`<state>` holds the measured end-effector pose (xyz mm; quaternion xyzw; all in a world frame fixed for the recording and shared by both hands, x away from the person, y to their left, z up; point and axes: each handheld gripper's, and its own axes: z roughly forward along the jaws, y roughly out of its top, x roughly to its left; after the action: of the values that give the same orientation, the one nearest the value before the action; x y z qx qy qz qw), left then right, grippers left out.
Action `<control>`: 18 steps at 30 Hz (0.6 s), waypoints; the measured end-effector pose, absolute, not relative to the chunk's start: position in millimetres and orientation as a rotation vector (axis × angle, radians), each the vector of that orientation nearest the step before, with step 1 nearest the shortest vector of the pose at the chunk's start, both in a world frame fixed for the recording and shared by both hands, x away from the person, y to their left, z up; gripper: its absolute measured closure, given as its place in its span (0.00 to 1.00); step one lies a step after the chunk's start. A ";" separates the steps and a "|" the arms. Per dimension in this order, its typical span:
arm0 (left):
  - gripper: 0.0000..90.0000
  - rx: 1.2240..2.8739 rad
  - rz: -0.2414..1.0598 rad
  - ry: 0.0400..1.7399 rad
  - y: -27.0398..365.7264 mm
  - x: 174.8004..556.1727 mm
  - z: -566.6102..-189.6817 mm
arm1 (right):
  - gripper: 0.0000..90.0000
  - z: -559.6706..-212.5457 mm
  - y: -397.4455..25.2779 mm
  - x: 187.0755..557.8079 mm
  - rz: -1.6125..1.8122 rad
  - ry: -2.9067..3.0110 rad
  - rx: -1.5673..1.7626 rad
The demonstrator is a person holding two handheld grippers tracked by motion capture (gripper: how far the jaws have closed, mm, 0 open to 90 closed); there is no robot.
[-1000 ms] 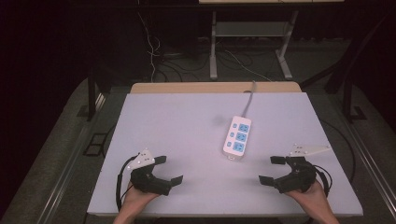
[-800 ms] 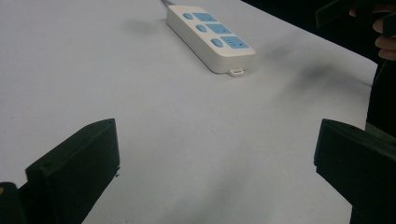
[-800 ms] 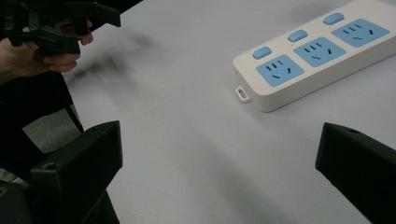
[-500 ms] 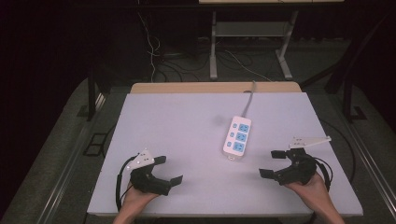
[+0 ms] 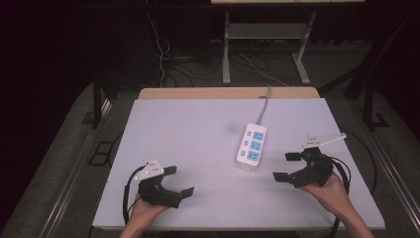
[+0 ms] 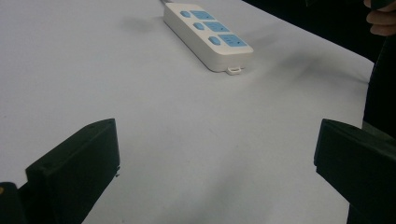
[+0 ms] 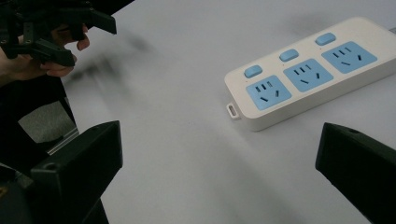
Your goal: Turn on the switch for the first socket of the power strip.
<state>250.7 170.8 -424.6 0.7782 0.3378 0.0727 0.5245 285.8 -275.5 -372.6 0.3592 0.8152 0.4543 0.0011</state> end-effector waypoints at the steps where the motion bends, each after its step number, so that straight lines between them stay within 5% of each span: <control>1: 0.00 1.862 0.174 0.808 170.9 250.7 -424.6 | 0.00 -371.1 -274.7 288.0 1.419 2.563 1.121; 18: 0.00 1.859 0.170 0.809 171.1 250.8 -424.7 | 0.00 -359.4 -269.4 307.7 1.374 2.619 1.101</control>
<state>250.8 171.1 -424.7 0.7772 0.3381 0.0709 0.5260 307.7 -269.4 -359.4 0.3488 0.8299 0.4355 -0.0071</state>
